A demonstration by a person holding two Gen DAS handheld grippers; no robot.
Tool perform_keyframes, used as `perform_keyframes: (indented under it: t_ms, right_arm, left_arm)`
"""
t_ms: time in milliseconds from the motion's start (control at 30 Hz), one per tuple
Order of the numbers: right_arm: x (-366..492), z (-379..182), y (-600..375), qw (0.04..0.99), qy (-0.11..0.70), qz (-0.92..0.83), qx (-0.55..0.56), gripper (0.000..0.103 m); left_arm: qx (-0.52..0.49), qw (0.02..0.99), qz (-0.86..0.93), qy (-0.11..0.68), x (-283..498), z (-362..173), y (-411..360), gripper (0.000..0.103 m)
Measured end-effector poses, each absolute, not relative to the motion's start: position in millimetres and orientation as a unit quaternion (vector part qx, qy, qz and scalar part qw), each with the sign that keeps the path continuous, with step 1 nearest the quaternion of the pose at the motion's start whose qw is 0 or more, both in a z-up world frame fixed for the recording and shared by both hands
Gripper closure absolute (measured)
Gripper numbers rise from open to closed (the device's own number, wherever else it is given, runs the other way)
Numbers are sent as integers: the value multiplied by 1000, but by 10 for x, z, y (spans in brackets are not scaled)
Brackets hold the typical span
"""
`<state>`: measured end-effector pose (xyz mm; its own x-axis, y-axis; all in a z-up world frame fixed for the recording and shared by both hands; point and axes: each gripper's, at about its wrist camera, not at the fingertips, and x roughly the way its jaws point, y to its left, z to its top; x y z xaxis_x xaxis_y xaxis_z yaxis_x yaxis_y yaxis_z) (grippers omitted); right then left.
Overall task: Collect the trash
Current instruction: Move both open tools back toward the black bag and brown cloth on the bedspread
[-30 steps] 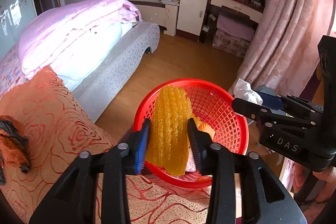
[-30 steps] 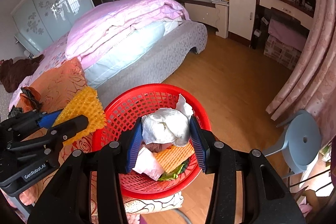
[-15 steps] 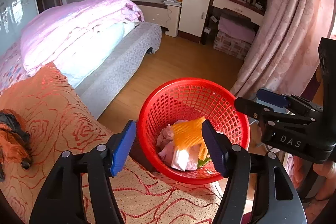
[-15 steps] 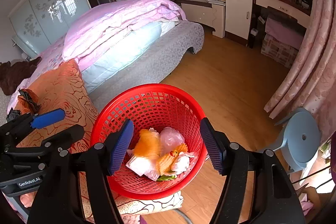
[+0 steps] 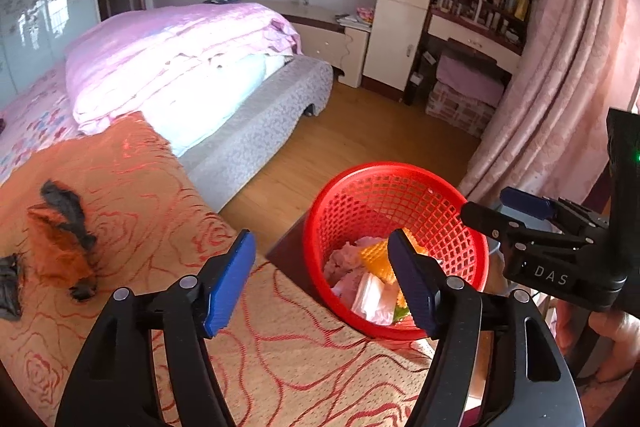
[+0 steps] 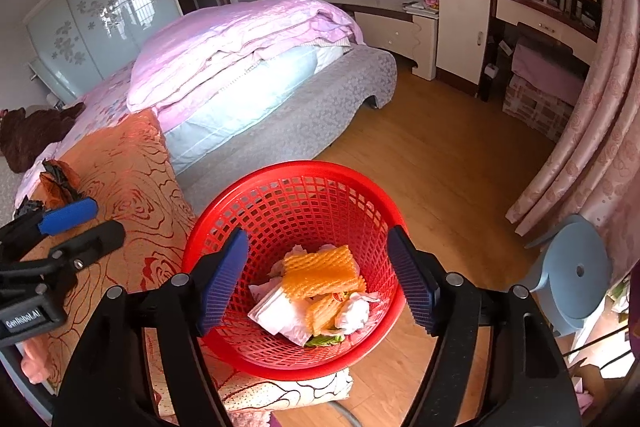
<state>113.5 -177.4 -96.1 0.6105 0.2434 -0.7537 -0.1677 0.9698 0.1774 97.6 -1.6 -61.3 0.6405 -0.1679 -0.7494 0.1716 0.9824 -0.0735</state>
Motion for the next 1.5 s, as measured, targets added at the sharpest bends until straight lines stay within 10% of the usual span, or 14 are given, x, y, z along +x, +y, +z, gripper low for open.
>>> perform_keyframes:
  t_ms: [767,1500]
  right_arm:
    - [936,-920,-1336,906,398,146,-10,26]
    - [800,-948,-892,894,407,185,-34,25]
  left_arm:
    - [-14,924,4,381,652,-339,724,33]
    - [-136,887,166,410,659,-502,2970,31]
